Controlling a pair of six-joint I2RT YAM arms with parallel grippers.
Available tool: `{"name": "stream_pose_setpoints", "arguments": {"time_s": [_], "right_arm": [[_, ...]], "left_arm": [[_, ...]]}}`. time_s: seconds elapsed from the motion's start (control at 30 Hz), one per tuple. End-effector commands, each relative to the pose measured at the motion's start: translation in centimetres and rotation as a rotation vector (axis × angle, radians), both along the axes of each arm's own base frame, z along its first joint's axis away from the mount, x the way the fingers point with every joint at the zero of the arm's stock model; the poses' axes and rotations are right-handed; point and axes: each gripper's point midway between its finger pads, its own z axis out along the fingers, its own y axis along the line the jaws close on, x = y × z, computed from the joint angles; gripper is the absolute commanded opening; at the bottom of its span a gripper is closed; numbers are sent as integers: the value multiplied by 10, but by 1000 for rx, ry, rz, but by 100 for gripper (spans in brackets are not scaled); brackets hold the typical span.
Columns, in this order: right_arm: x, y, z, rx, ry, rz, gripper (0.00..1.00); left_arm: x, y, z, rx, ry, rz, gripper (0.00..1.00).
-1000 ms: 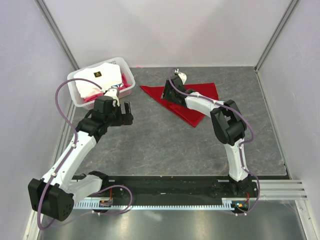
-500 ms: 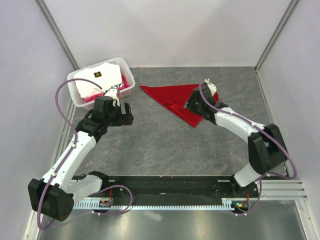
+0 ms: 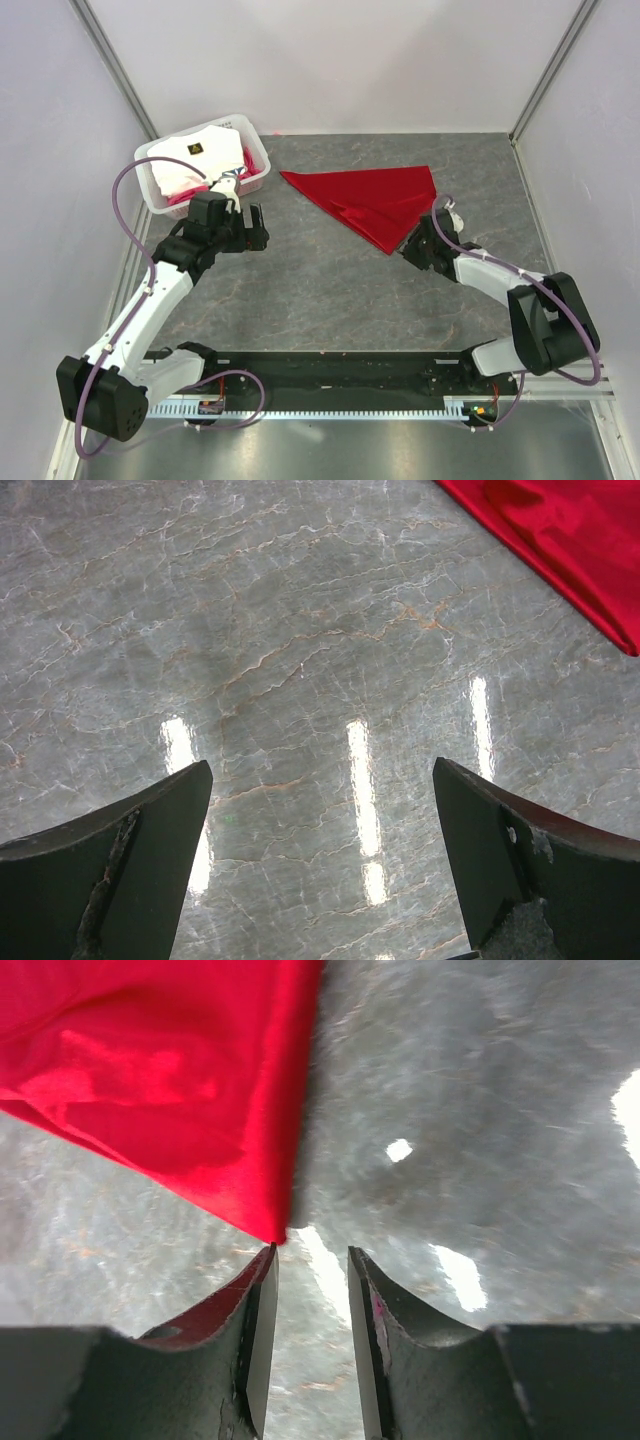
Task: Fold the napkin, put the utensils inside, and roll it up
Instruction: Fold the napkin
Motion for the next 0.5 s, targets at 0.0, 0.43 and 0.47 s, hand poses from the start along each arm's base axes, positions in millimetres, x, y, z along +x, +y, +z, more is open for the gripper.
{"name": "stream_pose_setpoints", "arguments": {"time_s": [0.0, 0.43, 0.47], "right_arm": [[21, 20, 7, 134, -85, -3, 41], [26, 22, -14, 152, -60, -33, 37], [25, 22, -16, 147, -55, -33, 36]], "left_arm": [[7, -4, 10, -2, -45, -24, 99], [7, -5, 11, -5, -47, -29, 99], [7, -6, 11, -4, -49, -31, 99]]}}
